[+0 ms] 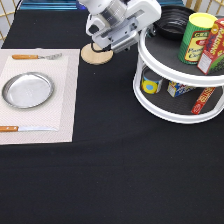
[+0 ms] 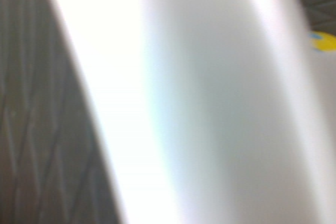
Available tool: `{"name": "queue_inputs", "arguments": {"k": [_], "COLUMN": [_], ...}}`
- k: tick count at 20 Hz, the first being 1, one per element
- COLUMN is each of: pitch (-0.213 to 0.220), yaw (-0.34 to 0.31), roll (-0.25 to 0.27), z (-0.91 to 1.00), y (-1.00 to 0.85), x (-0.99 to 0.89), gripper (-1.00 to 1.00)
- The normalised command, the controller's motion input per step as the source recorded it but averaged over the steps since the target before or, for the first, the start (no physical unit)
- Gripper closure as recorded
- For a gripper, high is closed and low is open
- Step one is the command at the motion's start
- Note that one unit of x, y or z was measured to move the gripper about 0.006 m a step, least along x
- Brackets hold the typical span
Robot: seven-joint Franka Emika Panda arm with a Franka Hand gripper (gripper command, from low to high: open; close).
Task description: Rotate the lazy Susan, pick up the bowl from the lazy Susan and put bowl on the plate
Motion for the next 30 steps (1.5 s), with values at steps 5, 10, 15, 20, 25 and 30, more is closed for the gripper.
{"name": "queue_inputs", "arguments": {"k": [5,10,15,20,25,30], "pitch": [0.068,0.048,0.019,0.0,-0.001,-0.048], "yaw": [0.048,0.084,0.085,0.055,0.006,0.0], "roll": [0.0,0.0,0.001,-0.011,-0.115,-0.195], "z": [0.07,0.1,0.15,0.49,0.97,1.0], "y": [-0.03,0.0,-0.05,-0.13,-0.15,0.01], "x": [0.86,0.77,0.51,0.05,-0.07,-0.38], "gripper": [-1.0,-1.0,-1.0,-1.0,-1.0,-1.0]}}
